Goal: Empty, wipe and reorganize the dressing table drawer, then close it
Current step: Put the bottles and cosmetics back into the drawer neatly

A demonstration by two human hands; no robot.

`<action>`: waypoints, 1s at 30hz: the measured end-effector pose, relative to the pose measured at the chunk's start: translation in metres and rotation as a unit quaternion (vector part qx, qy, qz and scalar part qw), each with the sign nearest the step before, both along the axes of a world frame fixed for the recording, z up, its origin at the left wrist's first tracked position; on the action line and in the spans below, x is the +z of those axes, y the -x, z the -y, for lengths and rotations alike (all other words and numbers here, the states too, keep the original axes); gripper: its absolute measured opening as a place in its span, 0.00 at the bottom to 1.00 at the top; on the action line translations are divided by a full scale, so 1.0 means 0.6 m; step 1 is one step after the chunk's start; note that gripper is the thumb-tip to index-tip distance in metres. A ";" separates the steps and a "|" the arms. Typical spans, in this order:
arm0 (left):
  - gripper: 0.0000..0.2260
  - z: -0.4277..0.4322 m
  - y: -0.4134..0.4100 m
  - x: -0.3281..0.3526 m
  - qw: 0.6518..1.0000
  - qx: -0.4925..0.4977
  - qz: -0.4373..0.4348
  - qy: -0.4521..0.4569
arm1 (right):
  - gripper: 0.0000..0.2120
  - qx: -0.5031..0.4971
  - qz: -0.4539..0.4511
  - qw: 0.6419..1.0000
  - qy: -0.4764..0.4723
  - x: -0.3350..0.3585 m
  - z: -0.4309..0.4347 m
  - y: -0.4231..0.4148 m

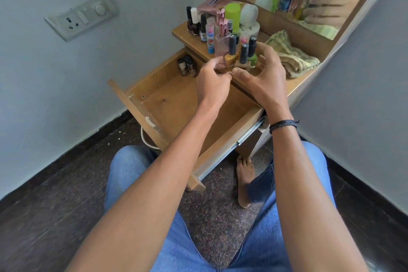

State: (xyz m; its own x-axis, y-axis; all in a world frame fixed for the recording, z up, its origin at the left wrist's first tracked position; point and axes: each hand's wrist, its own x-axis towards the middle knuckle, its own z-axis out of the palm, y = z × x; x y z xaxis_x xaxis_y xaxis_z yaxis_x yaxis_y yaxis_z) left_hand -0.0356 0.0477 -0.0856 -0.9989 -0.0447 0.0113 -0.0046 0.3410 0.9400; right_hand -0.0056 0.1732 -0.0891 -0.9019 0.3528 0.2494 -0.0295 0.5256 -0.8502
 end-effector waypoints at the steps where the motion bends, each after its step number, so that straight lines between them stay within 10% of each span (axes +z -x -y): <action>1: 0.17 0.000 0.001 0.000 1.000 -0.001 0.000 -0.002 | 0.31 -0.004 -0.001 1.000 -0.001 -0.001 0.001 0.001; 30: 0.26 -0.010 0.004 -0.006 0.998 -0.065 0.007 0.023 | 0.24 -0.005 0.025 0.999 -0.047 -0.005 -0.010 -0.004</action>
